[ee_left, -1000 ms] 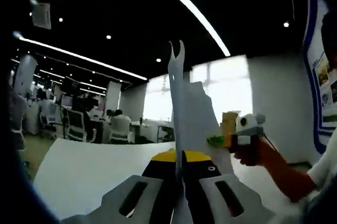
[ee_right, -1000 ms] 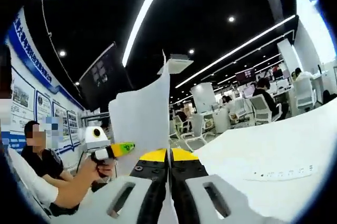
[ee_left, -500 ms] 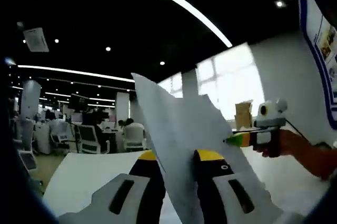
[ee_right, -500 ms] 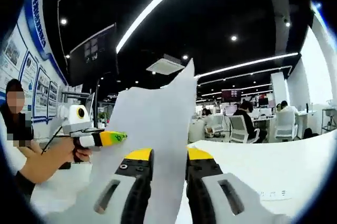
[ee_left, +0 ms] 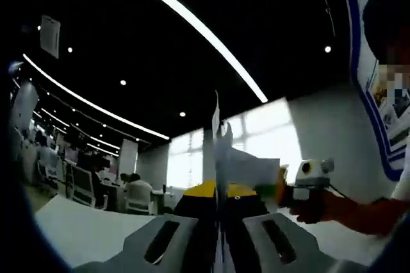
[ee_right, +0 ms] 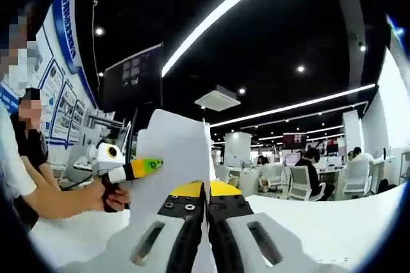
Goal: Organize the stack of printing papers by aligning and flattening the scattered papers on the table
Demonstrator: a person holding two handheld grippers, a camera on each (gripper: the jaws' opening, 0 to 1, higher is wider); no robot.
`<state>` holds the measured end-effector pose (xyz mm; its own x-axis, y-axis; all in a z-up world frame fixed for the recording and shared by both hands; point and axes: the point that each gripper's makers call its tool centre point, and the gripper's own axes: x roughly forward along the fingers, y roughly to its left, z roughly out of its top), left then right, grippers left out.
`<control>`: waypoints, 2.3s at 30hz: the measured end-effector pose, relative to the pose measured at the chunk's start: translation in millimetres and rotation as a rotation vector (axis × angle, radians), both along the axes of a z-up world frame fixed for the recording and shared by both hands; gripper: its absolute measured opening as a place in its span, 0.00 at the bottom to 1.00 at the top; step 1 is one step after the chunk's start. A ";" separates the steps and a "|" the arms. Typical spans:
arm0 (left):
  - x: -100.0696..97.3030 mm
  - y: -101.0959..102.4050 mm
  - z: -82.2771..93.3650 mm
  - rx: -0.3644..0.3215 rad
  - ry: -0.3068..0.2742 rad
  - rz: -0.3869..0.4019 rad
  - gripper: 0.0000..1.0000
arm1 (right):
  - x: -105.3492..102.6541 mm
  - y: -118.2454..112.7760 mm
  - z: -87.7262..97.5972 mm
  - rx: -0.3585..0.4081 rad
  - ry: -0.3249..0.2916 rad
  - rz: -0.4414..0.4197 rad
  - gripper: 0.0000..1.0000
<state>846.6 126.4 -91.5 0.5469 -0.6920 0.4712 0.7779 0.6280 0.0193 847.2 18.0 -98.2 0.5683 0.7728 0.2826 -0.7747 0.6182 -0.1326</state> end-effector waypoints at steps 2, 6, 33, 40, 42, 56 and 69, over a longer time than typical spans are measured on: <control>3.5 -1.6 -8.1 0.084 -0.032 0.046 0.19 | -1.4 -1.0 2.4 -0.042 -0.071 -0.039 0.00; 10.0 -4.6 -26.2 0.100 0.083 -0.008 0.27 | 1.9 3.4 -18.0 -0.033 0.062 0.035 0.15; 20.9 -35.4 -39.8 0.077 0.210 -0.008 0.30 | 21.0 17.5 -34.2 0.041 0.266 0.023 0.40; 14.1 -40.9 -37.6 0.103 0.191 -0.023 0.10 | 19.5 14.2 -33.3 0.015 0.250 0.023 0.40; 12.5 -39.0 -36.9 0.104 0.187 -0.030 0.07 | 19.6 10.4 -32.7 0.016 0.250 0.026 0.39; -4.9 -15.2 -9.7 -0.107 0.285 -0.237 0.06 | 18.2 -3.8 -45.6 -0.016 0.256 0.057 0.39; -17.0 44.3 -47.2 -0.177 0.423 -0.099 0.05 | 5.6 8.5 -40.2 0.007 0.306 0.127 0.35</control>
<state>829.6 170.6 -138.7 0.6515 -0.6799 0.3366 0.7511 0.5153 -0.4127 852.8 26.4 -138.3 0.5270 0.8414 0.1196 -0.8489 0.5144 0.1218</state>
